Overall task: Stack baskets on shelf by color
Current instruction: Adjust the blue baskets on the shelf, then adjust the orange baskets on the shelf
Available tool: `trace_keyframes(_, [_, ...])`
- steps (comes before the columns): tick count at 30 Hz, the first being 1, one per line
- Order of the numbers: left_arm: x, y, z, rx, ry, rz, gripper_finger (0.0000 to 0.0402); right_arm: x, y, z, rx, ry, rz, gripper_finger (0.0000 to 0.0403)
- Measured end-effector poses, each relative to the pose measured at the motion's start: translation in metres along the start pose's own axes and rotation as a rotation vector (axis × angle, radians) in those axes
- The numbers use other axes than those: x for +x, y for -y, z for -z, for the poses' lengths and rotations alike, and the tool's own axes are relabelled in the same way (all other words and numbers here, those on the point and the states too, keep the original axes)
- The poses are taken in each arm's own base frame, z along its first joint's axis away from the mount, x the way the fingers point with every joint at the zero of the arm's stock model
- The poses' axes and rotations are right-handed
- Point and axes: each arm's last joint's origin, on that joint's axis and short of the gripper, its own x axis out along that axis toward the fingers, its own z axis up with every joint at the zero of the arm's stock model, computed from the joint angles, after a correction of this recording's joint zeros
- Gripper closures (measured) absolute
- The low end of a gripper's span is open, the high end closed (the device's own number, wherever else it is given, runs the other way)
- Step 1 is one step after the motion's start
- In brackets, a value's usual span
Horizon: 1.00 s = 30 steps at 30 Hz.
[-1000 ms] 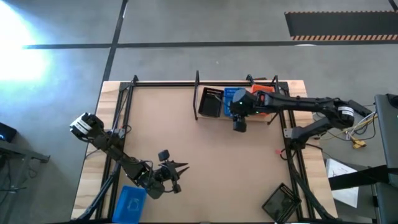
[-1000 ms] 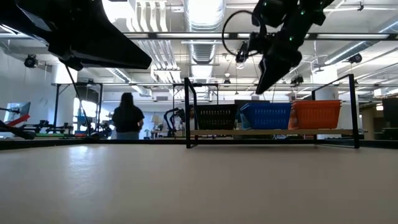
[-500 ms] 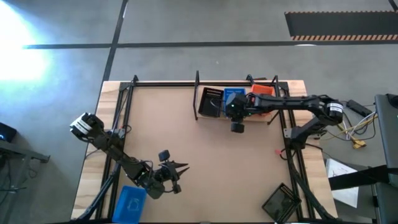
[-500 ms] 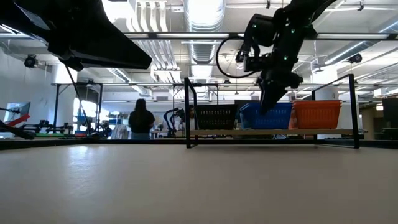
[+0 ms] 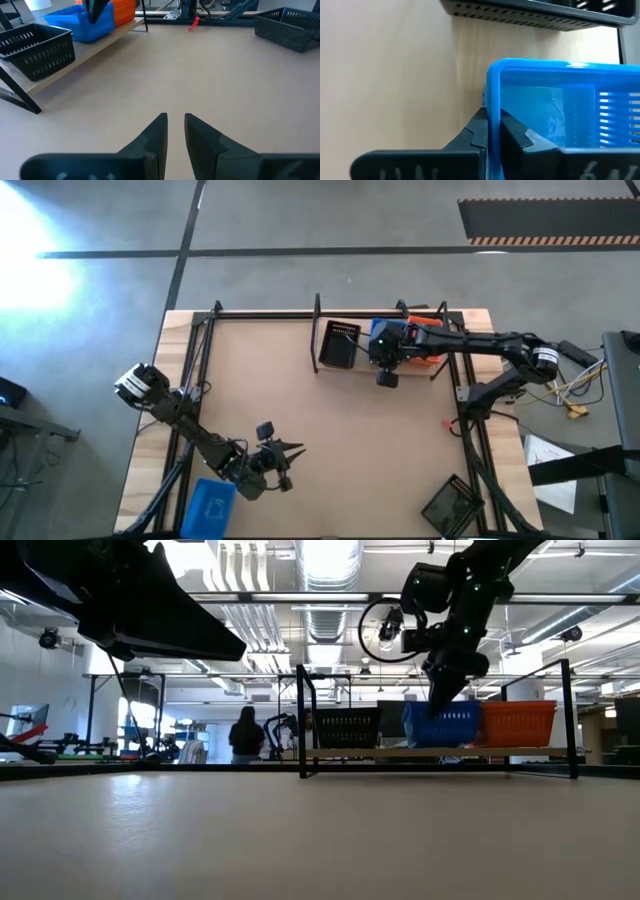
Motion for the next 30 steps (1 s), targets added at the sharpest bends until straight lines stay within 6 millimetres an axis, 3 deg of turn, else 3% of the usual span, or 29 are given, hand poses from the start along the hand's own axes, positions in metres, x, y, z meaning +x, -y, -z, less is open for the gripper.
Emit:
trace_keyframes(5, [0.0,0.0,0.0,-0.002,0.001,0.001,0.0353,0.0,-0.001,0.003,-0.041,-0.032,-0.008,0.0376])
trace_keyframes(10, [0.0,0.0,0.0,-0.001,0.001,0.0,0.0353,-0.004,0.0,0.006,-0.044,-0.066,0.057,0.0319])
trace_keyframes(17, [0.002,-0.001,-0.001,-0.005,0.001,-0.007,0.0353,-0.036,0.003,0.008,0.081,0.026,0.097,0.0271])
trace_keyframes(23, [0.006,-0.003,-0.005,-0.038,0.017,-0.013,0.0353,-0.056,0.024,0.026,0.41,-0.01,0.38,0.0306])
trace_keyframes(30, [0.008,-0.004,-0.006,-0.048,0.022,-0.019,0.0353,-0.04,0.052,0.044,0.634,-0.111,0.436,0.0388])
